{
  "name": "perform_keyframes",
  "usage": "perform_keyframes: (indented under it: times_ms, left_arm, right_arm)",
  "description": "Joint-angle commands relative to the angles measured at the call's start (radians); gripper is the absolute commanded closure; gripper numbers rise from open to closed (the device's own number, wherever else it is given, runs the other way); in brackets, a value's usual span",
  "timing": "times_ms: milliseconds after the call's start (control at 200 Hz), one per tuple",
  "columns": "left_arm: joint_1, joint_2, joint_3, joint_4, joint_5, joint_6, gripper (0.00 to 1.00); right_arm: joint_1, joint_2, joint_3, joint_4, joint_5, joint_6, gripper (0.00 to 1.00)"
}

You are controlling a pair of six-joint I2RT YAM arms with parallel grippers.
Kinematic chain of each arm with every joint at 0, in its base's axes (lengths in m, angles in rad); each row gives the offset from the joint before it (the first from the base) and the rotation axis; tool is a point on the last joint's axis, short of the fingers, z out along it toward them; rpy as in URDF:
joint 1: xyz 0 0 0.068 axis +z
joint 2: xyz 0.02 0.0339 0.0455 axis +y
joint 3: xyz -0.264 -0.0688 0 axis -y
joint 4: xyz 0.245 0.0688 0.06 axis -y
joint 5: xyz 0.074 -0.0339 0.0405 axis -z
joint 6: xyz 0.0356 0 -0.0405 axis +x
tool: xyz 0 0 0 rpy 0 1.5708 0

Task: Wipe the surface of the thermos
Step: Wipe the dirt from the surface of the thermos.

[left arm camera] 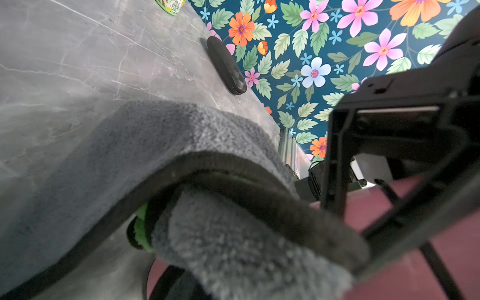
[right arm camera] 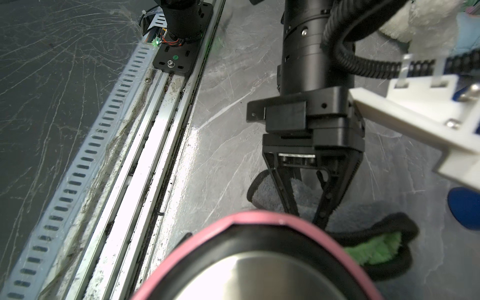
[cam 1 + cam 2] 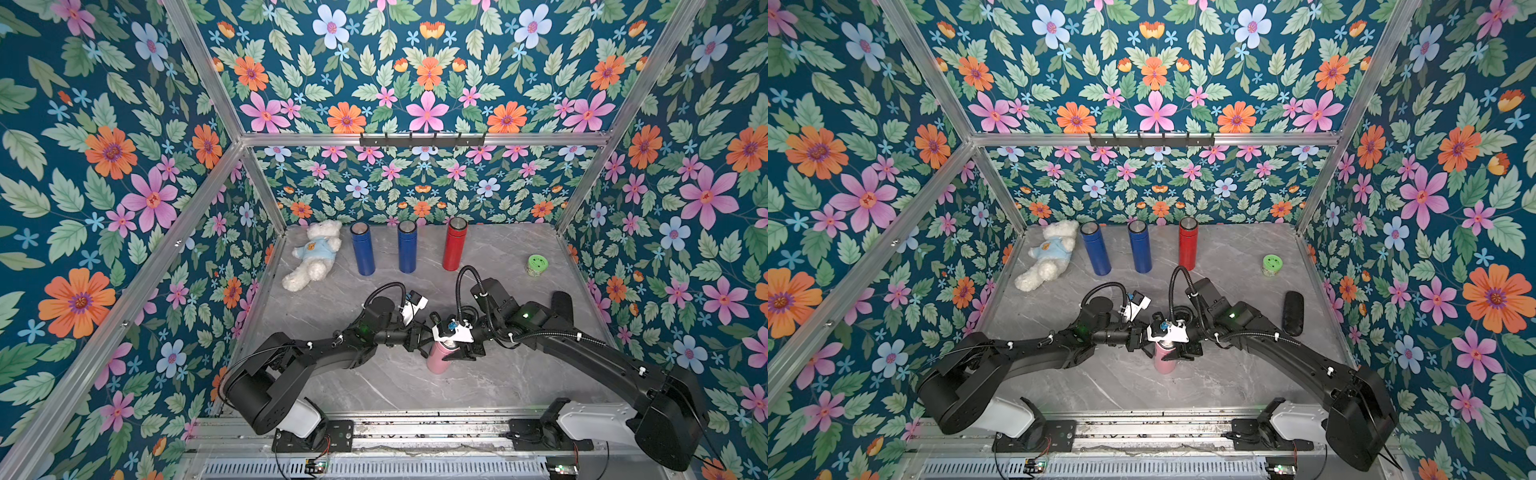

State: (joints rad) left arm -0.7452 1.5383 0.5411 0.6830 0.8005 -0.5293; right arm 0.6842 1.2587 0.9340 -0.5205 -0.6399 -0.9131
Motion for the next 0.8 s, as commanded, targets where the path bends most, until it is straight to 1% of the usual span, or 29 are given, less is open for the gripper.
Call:
perform_keyframes:
  times_ms: [0,95,145,210,275,335,415,575,620,710,795]
  left_arm:
    - [-0.009,0.116,-0.002,0.02,0.155,-0.007,1.0]
    - [-0.009,0.266,-0.001,0.045,0.104,0.012,1.0]
    - [-0.008,0.318,-0.005,0.051,0.07,0.02,1.0]
    - [-0.009,0.338,-0.021,0.066,0.024,0.023,1.0]
    - [-0.008,0.3,-0.043,0.065,-0.016,0.023,1.0]
    - [-0.008,0.227,-0.053,0.006,-0.066,0.044,1.0]
    - [-0.008,0.095,-0.052,-0.123,-0.143,0.084,1.0]
    - [-0.008,-0.24,-0.027,-0.39,-0.319,0.138,1.0]
    - [-0.009,-0.33,-0.014,-0.455,-0.362,0.145,1.0]
    - [-0.009,-0.488,0.011,-0.545,-0.412,0.146,1.0]
    - [-0.008,-0.591,0.037,-0.606,-0.442,0.146,1.0]
  right_arm:
    - [-0.004,0.013,0.002,0.112,0.112,-0.082,1.0]
    - [-0.003,0.013,0.013,0.11,0.114,-0.064,1.0]
    - [-0.004,0.011,0.02,0.104,0.115,-0.043,1.0]
    - [-0.004,0.007,0.022,0.096,0.109,-0.016,1.0]
    - [-0.004,0.002,0.008,0.102,0.096,0.006,1.0]
    - [-0.004,-0.004,-0.01,0.126,0.102,0.045,1.0]
    - [-0.003,-0.008,-0.024,0.14,0.107,0.082,1.0]
    - [-0.004,-0.032,-0.051,0.184,0.098,0.187,1.0]
    - [-0.004,-0.039,-0.061,0.199,0.098,0.218,0.9]
    - [-0.003,-0.05,-0.07,0.209,0.112,0.275,0.89]
    - [-0.003,-0.056,-0.078,0.217,0.123,0.314,0.81]
